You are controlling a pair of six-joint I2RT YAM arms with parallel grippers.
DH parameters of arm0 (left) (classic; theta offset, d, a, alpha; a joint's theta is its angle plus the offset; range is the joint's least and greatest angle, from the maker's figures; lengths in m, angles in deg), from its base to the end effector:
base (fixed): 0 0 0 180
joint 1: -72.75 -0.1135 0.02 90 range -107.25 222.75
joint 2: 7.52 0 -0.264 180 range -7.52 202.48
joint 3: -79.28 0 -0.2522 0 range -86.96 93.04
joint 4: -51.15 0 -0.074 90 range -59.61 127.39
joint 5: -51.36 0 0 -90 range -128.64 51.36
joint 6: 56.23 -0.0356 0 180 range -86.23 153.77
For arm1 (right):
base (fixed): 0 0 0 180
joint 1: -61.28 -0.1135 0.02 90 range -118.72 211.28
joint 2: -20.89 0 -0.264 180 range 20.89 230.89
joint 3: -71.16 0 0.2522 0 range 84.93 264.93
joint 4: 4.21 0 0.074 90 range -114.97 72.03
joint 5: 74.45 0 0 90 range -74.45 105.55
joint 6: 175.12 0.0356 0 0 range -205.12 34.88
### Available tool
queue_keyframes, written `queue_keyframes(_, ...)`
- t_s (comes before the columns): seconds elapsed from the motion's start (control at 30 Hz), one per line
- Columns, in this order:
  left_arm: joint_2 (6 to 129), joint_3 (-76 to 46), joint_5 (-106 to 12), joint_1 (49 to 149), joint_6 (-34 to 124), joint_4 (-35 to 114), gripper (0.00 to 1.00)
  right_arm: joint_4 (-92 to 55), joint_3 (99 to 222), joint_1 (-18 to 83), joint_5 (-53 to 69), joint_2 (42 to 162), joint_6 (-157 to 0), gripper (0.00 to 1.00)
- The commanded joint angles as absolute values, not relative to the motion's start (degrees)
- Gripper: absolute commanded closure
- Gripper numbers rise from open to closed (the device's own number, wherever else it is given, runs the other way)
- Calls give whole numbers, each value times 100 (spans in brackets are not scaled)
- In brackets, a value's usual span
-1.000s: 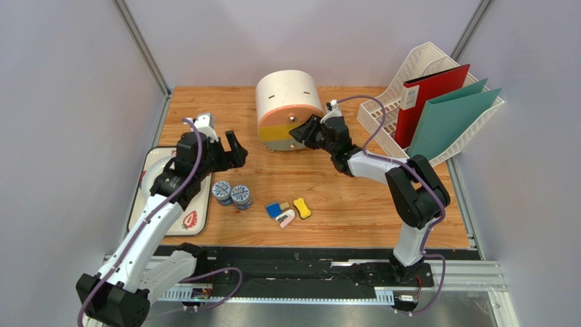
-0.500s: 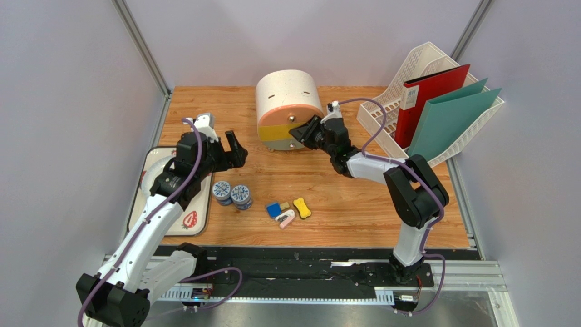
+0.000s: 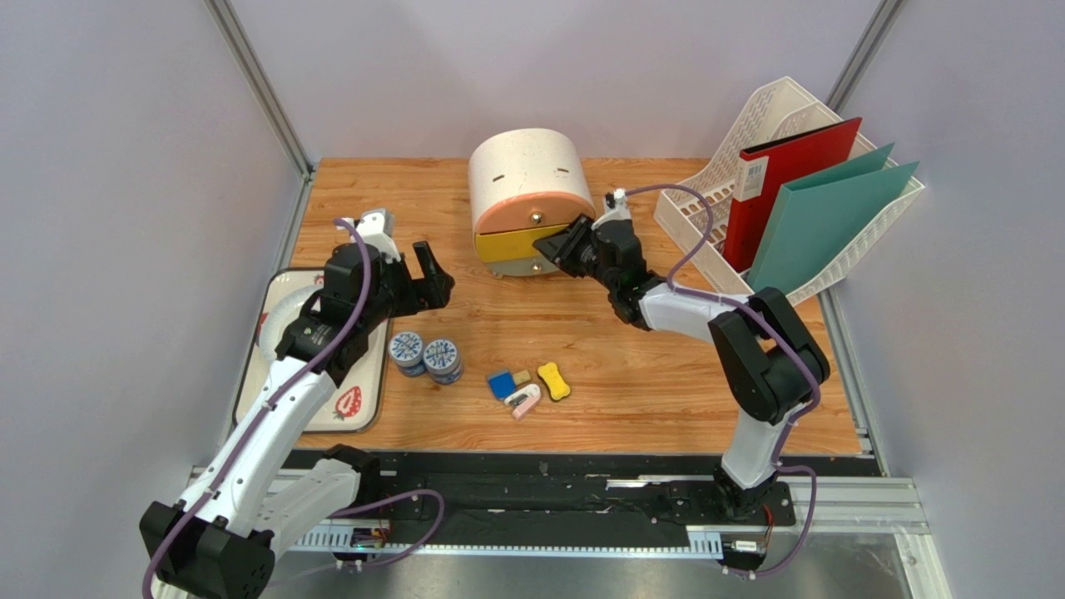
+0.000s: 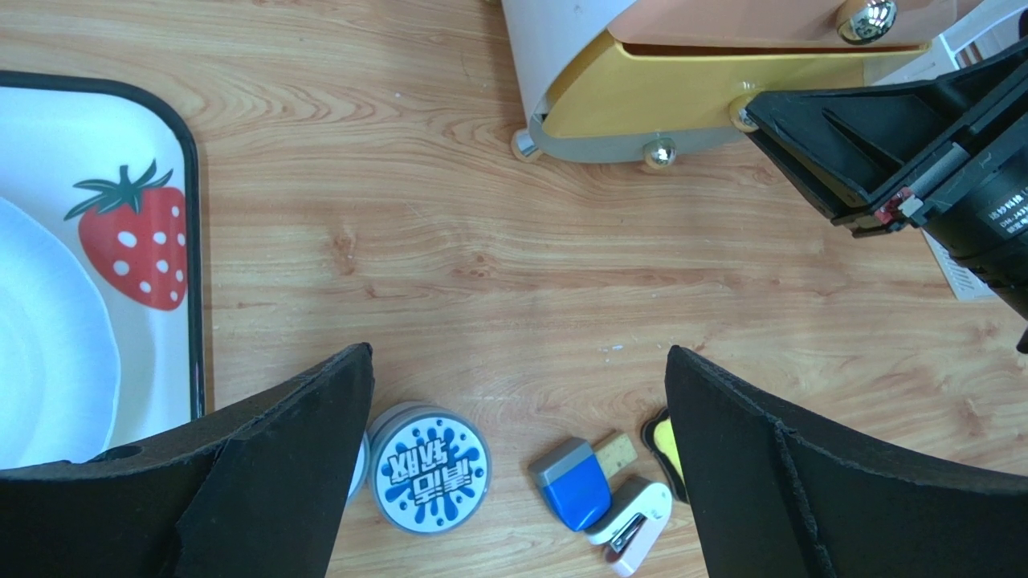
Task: Organize the desk
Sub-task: Open the drawer in the storage box.
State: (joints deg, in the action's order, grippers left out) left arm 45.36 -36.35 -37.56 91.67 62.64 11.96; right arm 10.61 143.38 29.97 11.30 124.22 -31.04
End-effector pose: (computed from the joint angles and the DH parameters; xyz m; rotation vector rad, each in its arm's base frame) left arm 0.1940 -0.0658 0.3233 -0.1932 2.0825 -0.4940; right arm 0.3420 0.2111 0.2094 0.3409 1.9754 1.0732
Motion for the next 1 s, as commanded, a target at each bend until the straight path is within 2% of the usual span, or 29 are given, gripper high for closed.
queue_keyframes(0.0,4451,-3625,-3803,9121,6339,1384,1,1156,14135,2947,1423,11960,-3037,81)
queue_keyframes(0.97,4468,-3704,-3820,9121,6418,1480,1,893,13072,2613,1538,10843,-3151,81)
